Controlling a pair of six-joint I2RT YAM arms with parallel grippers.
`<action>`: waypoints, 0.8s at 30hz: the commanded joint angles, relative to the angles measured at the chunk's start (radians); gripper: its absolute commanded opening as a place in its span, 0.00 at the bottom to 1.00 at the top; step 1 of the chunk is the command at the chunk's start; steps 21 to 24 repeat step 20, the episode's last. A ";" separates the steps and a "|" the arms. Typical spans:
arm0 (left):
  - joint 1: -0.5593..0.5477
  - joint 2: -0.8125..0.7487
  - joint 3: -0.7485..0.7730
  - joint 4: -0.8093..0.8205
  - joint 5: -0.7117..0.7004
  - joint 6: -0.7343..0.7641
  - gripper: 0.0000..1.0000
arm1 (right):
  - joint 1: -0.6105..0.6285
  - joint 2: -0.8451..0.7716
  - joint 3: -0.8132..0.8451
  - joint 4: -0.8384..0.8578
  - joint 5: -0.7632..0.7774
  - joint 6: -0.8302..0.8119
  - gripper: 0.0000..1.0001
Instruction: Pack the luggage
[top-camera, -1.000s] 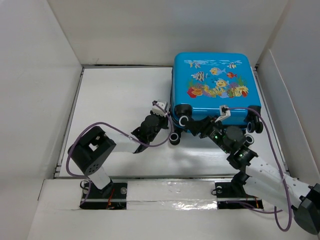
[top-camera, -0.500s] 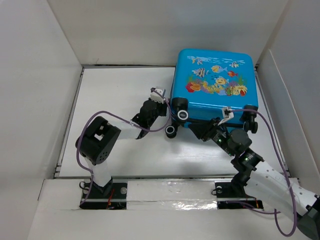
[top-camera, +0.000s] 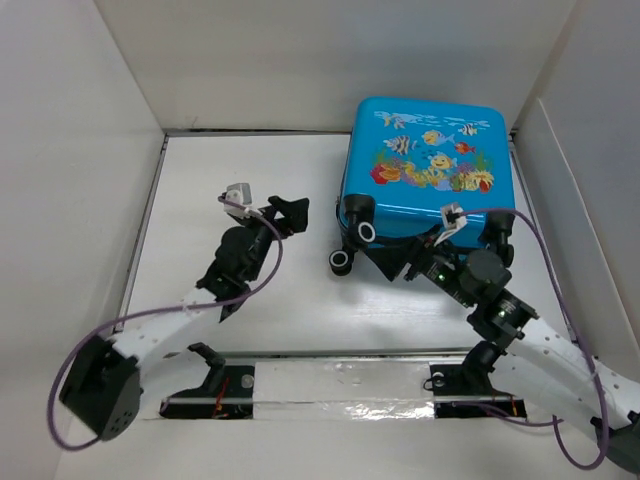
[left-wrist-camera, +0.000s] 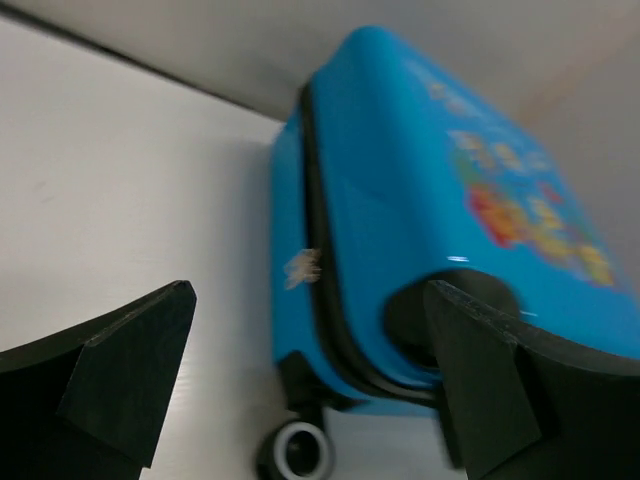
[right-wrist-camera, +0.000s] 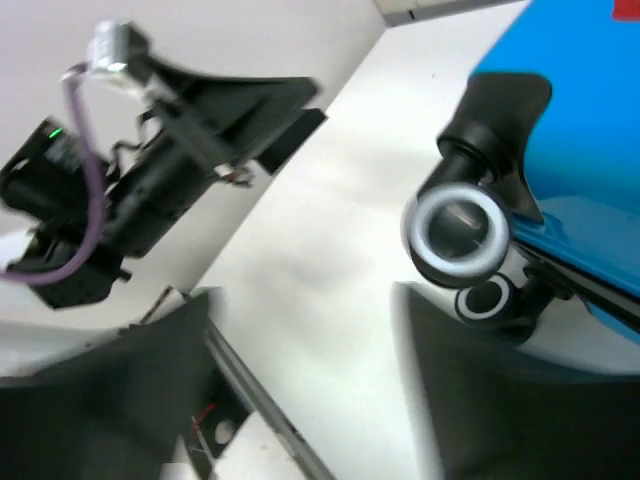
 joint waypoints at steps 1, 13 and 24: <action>-0.022 -0.199 0.010 -0.149 0.101 -0.089 0.99 | 0.025 -0.058 0.136 -0.138 0.089 -0.115 1.00; -0.022 -0.759 0.174 -0.647 0.152 -0.077 0.99 | 0.044 -0.351 0.334 -0.444 0.295 -0.204 1.00; -0.022 -0.802 0.245 -0.735 0.143 -0.016 0.99 | 0.044 -0.281 0.262 -0.383 0.214 -0.154 1.00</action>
